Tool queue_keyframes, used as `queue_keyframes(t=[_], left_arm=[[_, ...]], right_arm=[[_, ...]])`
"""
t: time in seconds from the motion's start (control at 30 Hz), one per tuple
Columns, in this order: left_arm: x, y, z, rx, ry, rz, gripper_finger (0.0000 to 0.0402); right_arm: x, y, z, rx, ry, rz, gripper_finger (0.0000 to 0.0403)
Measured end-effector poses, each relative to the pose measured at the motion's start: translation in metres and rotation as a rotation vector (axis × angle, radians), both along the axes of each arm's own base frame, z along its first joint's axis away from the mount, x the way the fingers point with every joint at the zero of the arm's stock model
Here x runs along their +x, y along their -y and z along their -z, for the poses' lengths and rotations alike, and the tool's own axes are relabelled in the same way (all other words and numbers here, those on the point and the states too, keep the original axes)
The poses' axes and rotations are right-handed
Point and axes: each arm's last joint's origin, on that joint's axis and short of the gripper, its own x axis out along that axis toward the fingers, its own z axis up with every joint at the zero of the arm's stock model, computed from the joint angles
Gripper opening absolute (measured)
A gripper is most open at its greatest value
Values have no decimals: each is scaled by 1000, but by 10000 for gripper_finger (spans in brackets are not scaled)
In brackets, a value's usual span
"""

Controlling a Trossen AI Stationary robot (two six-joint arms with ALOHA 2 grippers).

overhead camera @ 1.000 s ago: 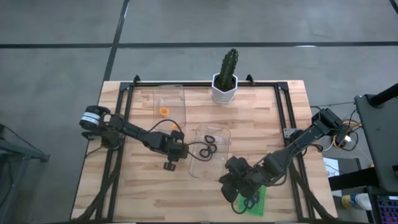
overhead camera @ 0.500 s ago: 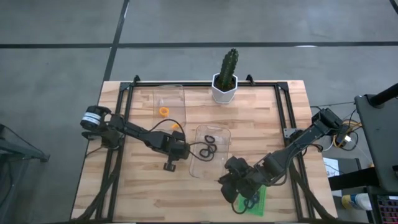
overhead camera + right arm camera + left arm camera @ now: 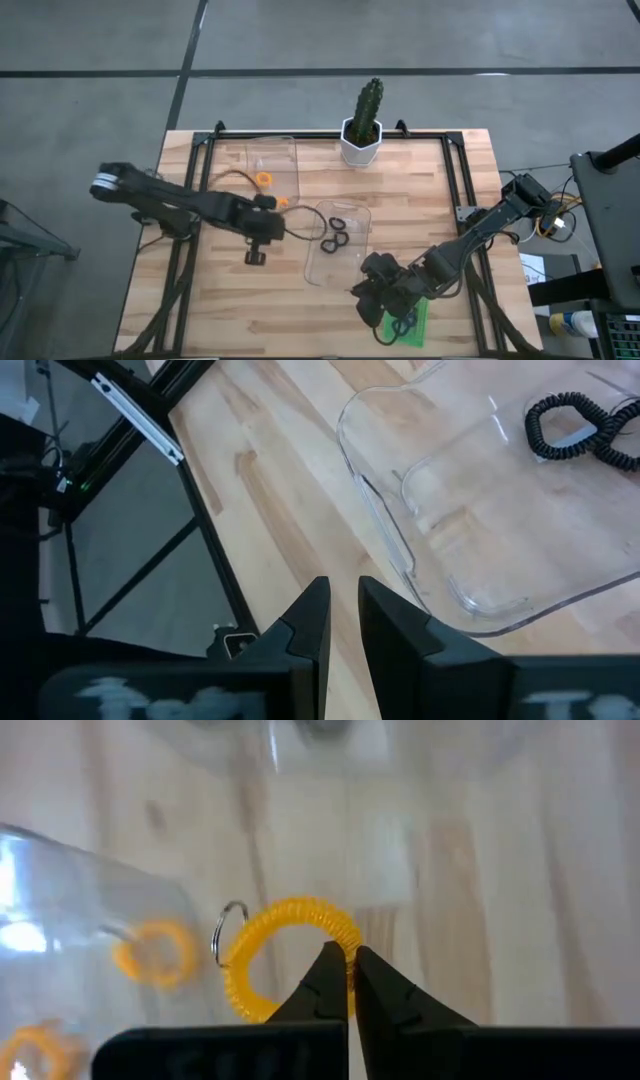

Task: Sort spring keychains
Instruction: Put the yellow spring keychain into the top transparent bin, then return to Home Position

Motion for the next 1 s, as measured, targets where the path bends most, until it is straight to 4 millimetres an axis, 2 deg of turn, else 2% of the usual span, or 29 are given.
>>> queue_keyframes(t=[0.13, 0.23, 0.33, 0.43, 0.53, 0.6, 0.67, 0.8, 1.0], left_arm=[[-19, -12, -34, 58, 176, -87, 0], [-25, -32, -45, 101, 247, -176, 0], [-22, -61, -43, 78, 234, -267, 0], [-17, -101, -27, -32, 175, -399, 6], [-20, -134, -17, -89, 139, -536, 31], [-23, -147, -15, -91, 137, -593, 55], [-25, -153, -17, -91, 164, -615, 78], [-29, -150, -31, -110, 243, -575, 111], [-44, -139, -57, -221, 379, -650, 120]], right_arm=[[1, 2, 0, -10, -1, -2, 52], [3, 5, 0, -20, 0, 2, 52], [7, 11, 0, -30, 2, 10, 52], [11, 17, 0, -38, 7, 22, 52], [17, 24, -2, -26, 22, 41, 52], [19, 27, -2, -22, 28, 53, 52], [21, 31, -2, -30, 27, 57, 52], [24, 39, -4, -34, 33, 70, 52], [25, 54, -19, -95, 84, 44, 52]])
